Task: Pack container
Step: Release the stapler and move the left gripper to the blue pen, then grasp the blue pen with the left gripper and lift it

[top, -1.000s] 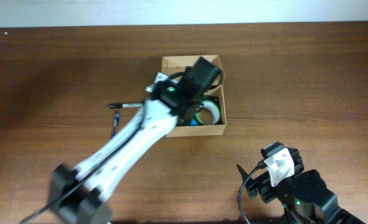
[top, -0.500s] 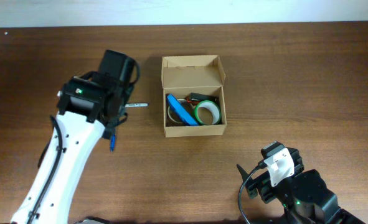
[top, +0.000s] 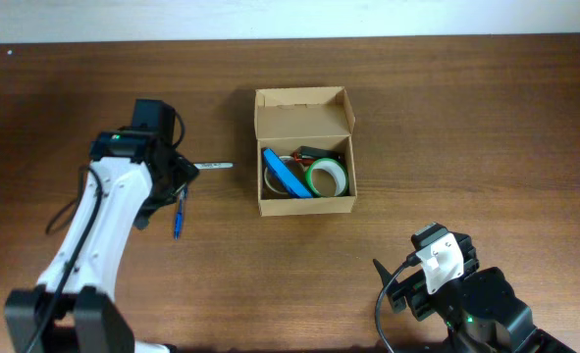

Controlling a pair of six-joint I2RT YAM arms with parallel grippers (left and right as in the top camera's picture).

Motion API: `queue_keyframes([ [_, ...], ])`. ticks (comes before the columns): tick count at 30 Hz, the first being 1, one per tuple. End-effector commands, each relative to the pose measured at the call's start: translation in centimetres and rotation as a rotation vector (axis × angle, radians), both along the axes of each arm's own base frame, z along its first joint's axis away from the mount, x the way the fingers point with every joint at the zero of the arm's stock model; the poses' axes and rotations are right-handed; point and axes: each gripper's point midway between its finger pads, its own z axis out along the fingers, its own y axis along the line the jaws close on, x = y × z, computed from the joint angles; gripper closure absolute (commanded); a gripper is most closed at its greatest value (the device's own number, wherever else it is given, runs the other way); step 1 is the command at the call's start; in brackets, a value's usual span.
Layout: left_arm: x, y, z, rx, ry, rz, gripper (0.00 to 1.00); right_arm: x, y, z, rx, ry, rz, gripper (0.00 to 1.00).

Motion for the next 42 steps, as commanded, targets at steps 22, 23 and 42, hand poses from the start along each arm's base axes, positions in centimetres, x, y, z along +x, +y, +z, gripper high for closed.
queue_keyframes([
  [22, -0.7, -0.3, -10.5, -0.126, 0.366, -0.722, 0.30, 0.0, -0.1, -0.1, 0.011, 0.002, -0.012, 0.01],
  [23, -0.7, -0.2, -10.8, -0.129, 0.371, -0.725, 0.30, 0.0, -0.1, -0.1, 0.011, 0.002, -0.012, 0.01],
  [42, -0.1, -0.2, -13.5, -0.135, 0.388, -0.753, 0.69, 0.0, -0.1, -0.1, 0.011, 0.002, -0.012, 0.01],
])
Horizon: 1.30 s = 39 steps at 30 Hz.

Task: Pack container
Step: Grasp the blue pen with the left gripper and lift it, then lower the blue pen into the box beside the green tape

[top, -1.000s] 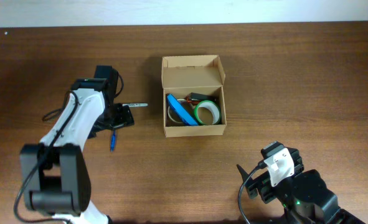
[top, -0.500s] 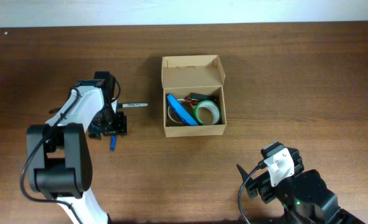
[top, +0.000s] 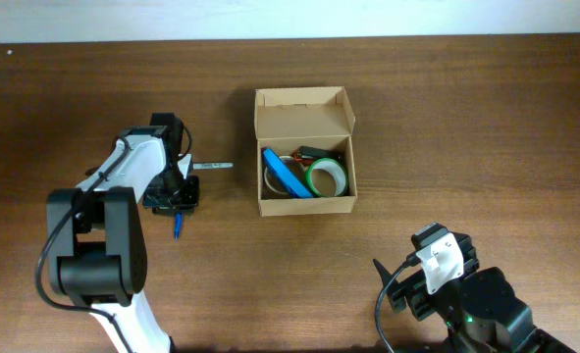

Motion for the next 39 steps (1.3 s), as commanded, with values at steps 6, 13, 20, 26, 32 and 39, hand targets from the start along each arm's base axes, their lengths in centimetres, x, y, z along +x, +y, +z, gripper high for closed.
queue_keyframes([
  [6, -0.6, 0.3, -1.8, 0.003, 0.046, -0.009, 0.88, 0.0, -0.1, -0.1, 0.011, 0.002, -0.012, 0.01],
  [13, -0.2, 0.1, -1.3, 0.002, 0.022, 0.019, 0.94, 0.0, -0.1, -0.1, 0.011, 0.002, -0.012, 0.01],
  [20, 1.0, -0.1, 2.0, -0.011, -0.085, 0.030, 0.95, 0.0, -0.1, -0.1, 0.011, 0.002, -0.012, 0.01],
  [26, 2.0, -1.6, 5.8, -0.027, -0.207, -0.009, 0.95, 0.0, -0.1, -0.1, 0.011, 0.002, -0.012, 0.01],
  [32, 3.0, -4.7, 9.7, -0.050, -0.353, -0.096, 0.95, 0.0, -0.1, -0.1, 0.011, 0.002, -0.012, 0.01],
  [39, 4.2, -11.3, 13.1, -0.101, -0.471, -0.250, 0.95, 0.0, -0.1, -0.1, 0.011, 0.002, -0.012, 0.01],
])
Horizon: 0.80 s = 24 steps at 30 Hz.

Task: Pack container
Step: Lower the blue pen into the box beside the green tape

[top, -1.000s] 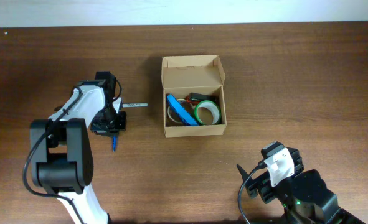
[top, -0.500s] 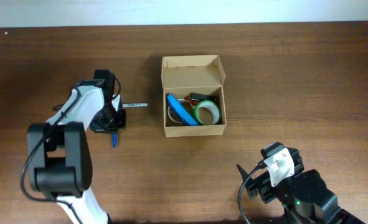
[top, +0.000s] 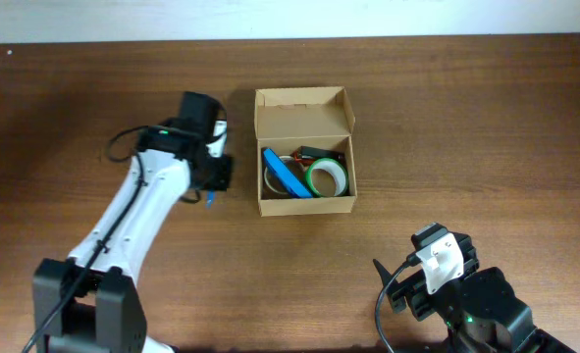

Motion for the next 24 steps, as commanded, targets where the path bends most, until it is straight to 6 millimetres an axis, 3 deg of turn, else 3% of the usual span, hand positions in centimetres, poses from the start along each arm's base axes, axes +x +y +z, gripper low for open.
queue_keyframes([
  [1, 1.7, -5.0, 3.7, -0.064, -0.126, -0.078, 0.95, 0.0, -0.1, -0.1, 0.011, 0.002, -0.012, 0.01],
  [5, 3.0, -8.0, 6.0, -0.138, -0.215, -0.047, 0.95, 0.0, -0.1, -0.1, 0.011, 0.002, -0.012, 0.01],
  [9, 3.8, -10.2, 7.1, -0.257, -0.247, 0.119, 0.95, 0.0, -0.1, -0.1, 0.011, 0.002, -0.012, 0.01],
  [13, 3.9, -12.0, 6.6, -0.365, -0.215, 0.319, 0.95, 0.0, -0.1, -0.1, 0.011, 0.002, -0.012, 0.01],
  [24, 2.9, -20.7, 2.8, -0.625, -0.061, 0.773, 0.95, 0.0, -0.1, -0.1, 0.011, 0.002, -0.012, 0.01],
])
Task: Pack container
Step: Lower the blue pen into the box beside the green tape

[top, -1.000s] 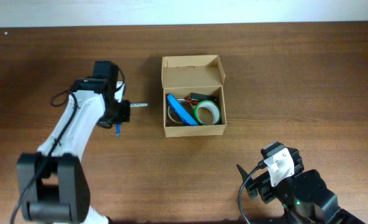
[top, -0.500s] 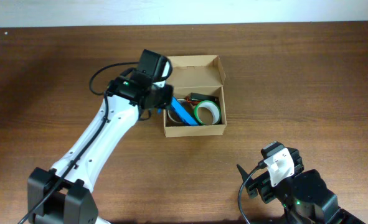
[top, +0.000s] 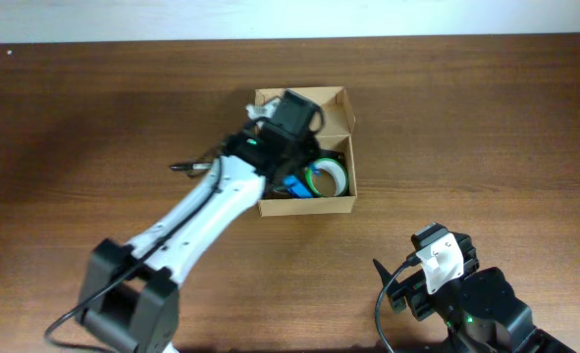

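Note:
An open cardboard box [top: 314,205] stands mid-table. Inside it are a green tape ring [top: 331,176] and a blue piece [top: 295,184], which may be the blue pen or the blue item lying there. My left gripper [top: 290,162] hangs over the box's left half, fingers hidden under the wrist. A silver pen [top: 189,167] lies on the table left of the box, partly under the left arm. My right gripper [top: 429,234] rests at the front right, fingers together and holding nothing.
The box's raised flap [top: 331,113] stands at its far side, just right of the left wrist. The left arm [top: 186,221] stretches diagonally from the front left to the box. The right arm's base [top: 476,309] sits at the front edge.
My left gripper was left of the box with the blue pen under it. Now it is over the box's left half. No blue pen lies on the table.
The blue pen and the silver pen lay left of the box, with my left gripper beside them. Then the gripper was down on the blue pen. It later held the pen close to the box's left wall, and now hangs over the box. The right arm stayed still.

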Controlling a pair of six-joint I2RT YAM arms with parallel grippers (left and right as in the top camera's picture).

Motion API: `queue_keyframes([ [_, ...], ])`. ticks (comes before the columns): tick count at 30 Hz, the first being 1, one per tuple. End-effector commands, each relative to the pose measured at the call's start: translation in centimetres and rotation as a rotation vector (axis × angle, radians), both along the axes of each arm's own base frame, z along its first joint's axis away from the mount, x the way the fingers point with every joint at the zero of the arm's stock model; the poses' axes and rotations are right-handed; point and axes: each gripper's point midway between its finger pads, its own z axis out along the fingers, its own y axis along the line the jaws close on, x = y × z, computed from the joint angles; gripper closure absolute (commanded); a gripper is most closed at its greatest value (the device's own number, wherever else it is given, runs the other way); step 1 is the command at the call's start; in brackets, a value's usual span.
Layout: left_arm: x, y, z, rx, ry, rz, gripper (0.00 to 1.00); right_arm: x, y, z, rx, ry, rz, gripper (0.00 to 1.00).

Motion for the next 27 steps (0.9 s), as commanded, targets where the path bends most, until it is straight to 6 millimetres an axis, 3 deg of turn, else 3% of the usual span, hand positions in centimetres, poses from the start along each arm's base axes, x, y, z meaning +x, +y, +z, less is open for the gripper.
queue_keyframes([
  [1, -0.5, -3.1, -1.0, -0.162, 0.092, 0.214, 0.95, 0.0, -0.1, -0.1, 0.011, 0.002, -0.012, 0.01],
  [10, -0.8, -3.7, -2.4, -0.216, 0.151, 0.379, 0.95, 0.0, -0.1, -0.1, 0.011, 0.002, -0.012, 0.01],
  [20, -0.7, -2.7, -3.1, -0.241, 0.175, 0.547, 0.95, 0.0, -0.1, -0.1, 0.011, 0.002, -0.012, 0.01],
  [27, -2.8, -0.9, -4.6, -0.181, 0.271, 0.658, 0.95, 0.0, -0.1, -0.1, 0.011, 0.002, -0.012, 0.01],
])
